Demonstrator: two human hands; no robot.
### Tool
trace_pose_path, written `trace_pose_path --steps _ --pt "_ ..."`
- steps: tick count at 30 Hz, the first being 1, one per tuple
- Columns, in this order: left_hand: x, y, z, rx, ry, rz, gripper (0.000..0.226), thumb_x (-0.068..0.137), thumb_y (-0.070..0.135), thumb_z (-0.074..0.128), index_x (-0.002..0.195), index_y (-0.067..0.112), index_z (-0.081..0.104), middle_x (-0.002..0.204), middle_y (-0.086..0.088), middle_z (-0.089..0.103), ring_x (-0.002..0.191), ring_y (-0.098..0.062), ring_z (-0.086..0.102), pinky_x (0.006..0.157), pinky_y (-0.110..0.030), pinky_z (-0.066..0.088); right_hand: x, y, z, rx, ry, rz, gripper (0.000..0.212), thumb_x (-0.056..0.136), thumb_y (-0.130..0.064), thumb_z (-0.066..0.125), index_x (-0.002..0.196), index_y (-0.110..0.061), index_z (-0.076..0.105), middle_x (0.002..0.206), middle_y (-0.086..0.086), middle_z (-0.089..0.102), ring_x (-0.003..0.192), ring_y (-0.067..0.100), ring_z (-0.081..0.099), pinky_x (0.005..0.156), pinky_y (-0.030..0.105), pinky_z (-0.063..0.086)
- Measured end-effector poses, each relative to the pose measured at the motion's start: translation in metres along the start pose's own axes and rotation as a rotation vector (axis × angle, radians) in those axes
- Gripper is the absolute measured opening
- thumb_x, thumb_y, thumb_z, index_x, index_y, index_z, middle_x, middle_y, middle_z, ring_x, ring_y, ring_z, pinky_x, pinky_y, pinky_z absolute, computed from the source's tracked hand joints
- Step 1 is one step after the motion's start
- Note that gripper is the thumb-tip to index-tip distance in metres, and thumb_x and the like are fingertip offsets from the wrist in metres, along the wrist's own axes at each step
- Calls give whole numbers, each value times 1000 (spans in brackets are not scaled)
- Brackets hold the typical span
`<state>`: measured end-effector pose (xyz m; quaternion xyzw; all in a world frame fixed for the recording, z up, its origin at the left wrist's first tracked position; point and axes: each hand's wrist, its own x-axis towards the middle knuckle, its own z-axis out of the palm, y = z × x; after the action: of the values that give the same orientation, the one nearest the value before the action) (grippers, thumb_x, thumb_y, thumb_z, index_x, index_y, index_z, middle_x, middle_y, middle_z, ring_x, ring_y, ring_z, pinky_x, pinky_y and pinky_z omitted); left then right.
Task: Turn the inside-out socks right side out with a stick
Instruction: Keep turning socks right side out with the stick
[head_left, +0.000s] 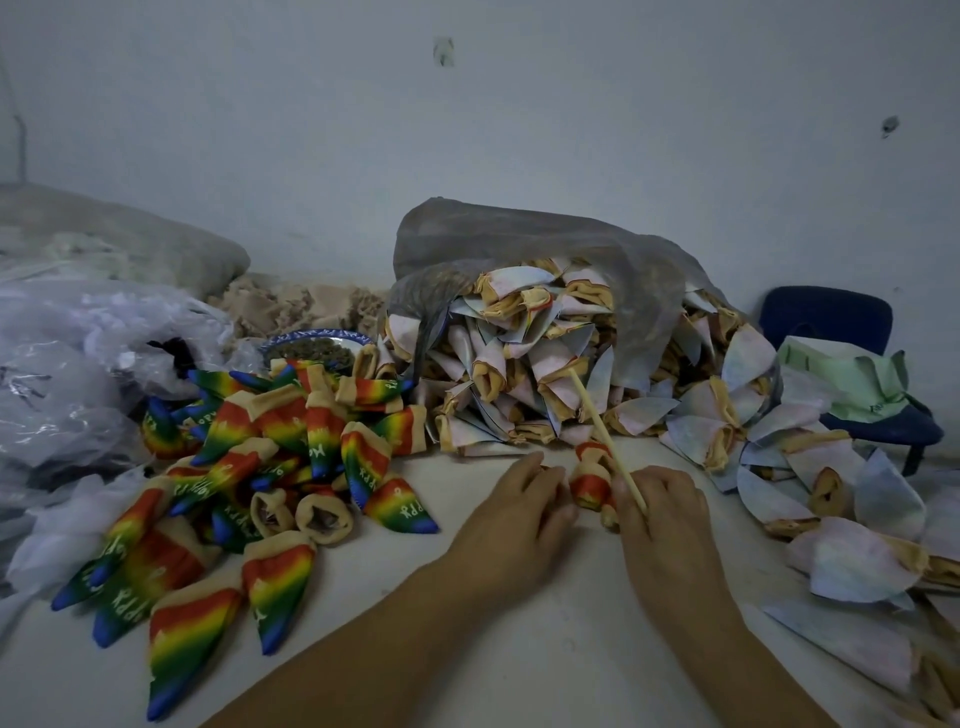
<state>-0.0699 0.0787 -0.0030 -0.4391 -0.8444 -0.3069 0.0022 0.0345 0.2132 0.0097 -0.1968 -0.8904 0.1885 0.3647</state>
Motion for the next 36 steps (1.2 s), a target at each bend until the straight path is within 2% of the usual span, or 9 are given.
trace_pose_path --steps 4,7,10,14,18,23,25,29,36 --pt "-2 -2 -12 42 154 13 45 104 42 34 145 25 43 153 4 32 139 -13 31 112 -28 29 1 4 1 -10 -12 20 27 97 -31 43 110 -15 62 106 -8 38 93 7 30 72 20 21" --pt "-1 -8 -28 184 243 -5 36 104 35 35 129 21 58 126 4 51 115 -12 48 94 -24 40 1 5 1 0 -39 32 28 97 -30 46 114 -14 61 114 -1 44 98 7 31 77 20 23" --pt "-4 -13 -40 220 229 -81 35 103 35 35 114 18 63 112 3 53 105 -15 50 82 -29 45 0 5 1 -10 -82 61 29 97 -30 47 116 -14 61 123 6 47 107 16 38 84 24 29" --pt "-7 -10 -29 247 122 -91 42 103 42 34 134 21 52 134 1 45 121 -15 42 96 -29 42 -1 4 -1 -37 -107 139 28 96 -28 48 117 -16 62 125 8 49 111 23 43 91 34 38" --pt "-3 5 -7 37 7 -91 47 99 53 42 136 25 49 135 5 44 120 -12 45 94 -25 40 -5 -2 -2 86 -226 84 22 98 -28 43 112 -28 60 97 -8 56 87 10 55 64 21 38" --pt "6 10 -3 144 206 -168 37 102 40 43 133 23 52 138 1 42 122 -14 44 97 -28 42 0 0 -6 131 -150 84 28 99 -25 41 121 -24 58 106 -12 53 93 6 50 74 23 37" --pt "7 15 -4 90 317 -94 37 102 41 40 133 24 53 138 4 42 123 -11 42 96 -24 39 5 9 -13 135 -52 136 27 99 -24 41 118 -19 59 105 -7 54 93 11 51 76 28 38" --pt "1 27 9 118 59 222 50 94 60 40 136 34 47 137 11 41 123 -10 33 96 -24 30 18 30 -29 86 53 246 26 97 -13 41 114 -7 60 98 5 48 85 29 53 73 37 44" --pt "11 15 18 212 124 92 42 102 41 42 137 21 50 141 -1 40 129 -19 34 105 -30 31 19 38 -46 -296 55 240 30 87 -6 51 114 -2 62 108 23 60 103 42 51 89 48 42"
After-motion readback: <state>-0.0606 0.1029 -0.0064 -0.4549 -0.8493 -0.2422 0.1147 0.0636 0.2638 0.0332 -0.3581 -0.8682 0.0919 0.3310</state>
